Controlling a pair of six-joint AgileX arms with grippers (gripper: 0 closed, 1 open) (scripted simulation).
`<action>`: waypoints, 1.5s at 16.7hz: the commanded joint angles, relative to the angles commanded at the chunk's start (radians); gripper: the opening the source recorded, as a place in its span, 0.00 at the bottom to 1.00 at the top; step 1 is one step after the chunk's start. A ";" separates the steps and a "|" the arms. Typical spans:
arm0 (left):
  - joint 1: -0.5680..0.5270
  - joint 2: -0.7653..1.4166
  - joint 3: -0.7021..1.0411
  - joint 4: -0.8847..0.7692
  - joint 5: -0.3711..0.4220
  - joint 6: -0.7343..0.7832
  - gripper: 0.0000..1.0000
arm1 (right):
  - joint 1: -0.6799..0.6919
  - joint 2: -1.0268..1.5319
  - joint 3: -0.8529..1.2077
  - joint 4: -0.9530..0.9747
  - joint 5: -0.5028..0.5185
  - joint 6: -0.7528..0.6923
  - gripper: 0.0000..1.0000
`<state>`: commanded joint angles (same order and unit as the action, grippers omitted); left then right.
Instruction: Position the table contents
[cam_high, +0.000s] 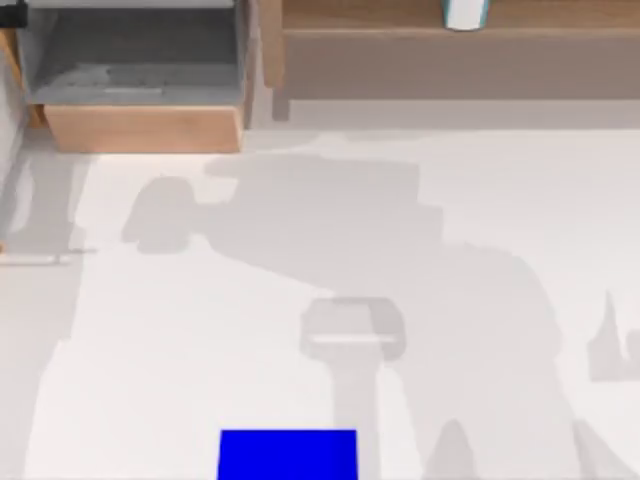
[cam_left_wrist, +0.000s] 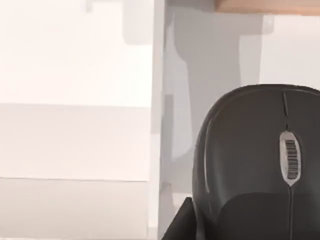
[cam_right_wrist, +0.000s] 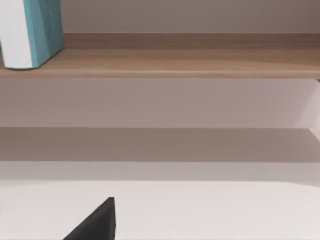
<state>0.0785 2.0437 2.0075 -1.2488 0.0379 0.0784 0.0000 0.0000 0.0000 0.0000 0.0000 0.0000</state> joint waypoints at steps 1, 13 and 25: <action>-0.052 -0.034 -0.057 0.013 0.005 -0.056 0.00 | 0.000 0.000 0.000 0.000 0.000 0.000 1.00; -0.852 -0.259 -0.806 0.232 -0.040 -0.801 0.00 | 0.000 0.000 0.000 0.000 0.000 0.000 1.00; -1.157 -0.394 -1.063 0.429 -0.125 -1.159 0.00 | 0.000 0.000 0.000 0.000 0.000 0.000 1.00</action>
<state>-1.0784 1.6501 0.9446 -0.8201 -0.0874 -1.0804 0.0000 0.0000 0.0000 0.0000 0.0000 0.0000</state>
